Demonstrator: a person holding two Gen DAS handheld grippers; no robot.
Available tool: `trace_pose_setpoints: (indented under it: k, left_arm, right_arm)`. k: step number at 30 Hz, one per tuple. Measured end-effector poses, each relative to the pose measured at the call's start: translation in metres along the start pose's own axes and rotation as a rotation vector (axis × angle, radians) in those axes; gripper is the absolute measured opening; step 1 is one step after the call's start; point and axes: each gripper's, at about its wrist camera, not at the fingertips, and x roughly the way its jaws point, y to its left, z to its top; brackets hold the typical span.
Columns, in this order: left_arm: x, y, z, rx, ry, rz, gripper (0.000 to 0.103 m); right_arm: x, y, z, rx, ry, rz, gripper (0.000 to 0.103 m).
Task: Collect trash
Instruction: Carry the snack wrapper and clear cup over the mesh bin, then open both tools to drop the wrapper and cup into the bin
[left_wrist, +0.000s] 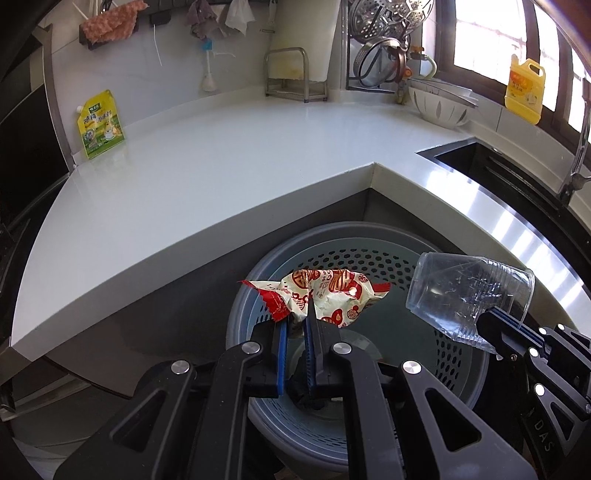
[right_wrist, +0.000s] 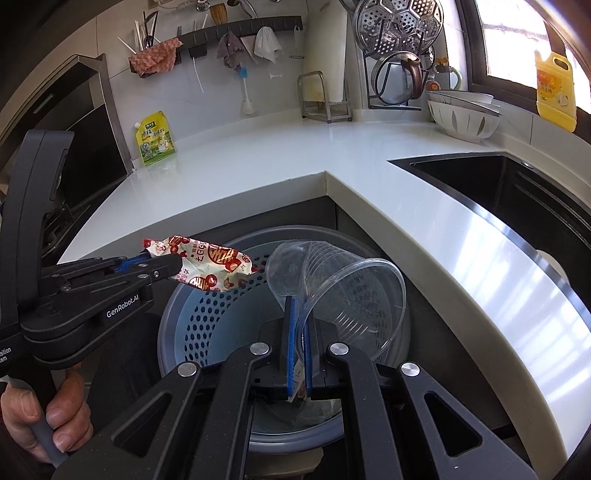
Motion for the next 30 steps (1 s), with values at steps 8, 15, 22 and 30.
trace_pose_setpoints:
  k: [8,15,22,30]
  left_arm:
    - [0.029,0.003,-0.001,-0.012,0.056,0.006,0.009]
    - [0.046,0.005,0.003,-0.025,0.082,0.008,0.009]
    - [0.053,0.005,0.002,-0.031,0.093,0.002,0.010]
    - [0.050,0.008,0.001,-0.043,0.088,0.004,0.044]
  right_arm:
    - [0.025,-0.008,-0.004,0.024,0.054,0.012,0.004]
    - [0.039,-0.010,-0.003,0.026,0.079,0.023,0.004]
    - [0.047,-0.015,-0.004,0.041,0.091,0.028,0.004]
    - [0.041,-0.017,-0.003,0.053,0.069,0.018,0.027]
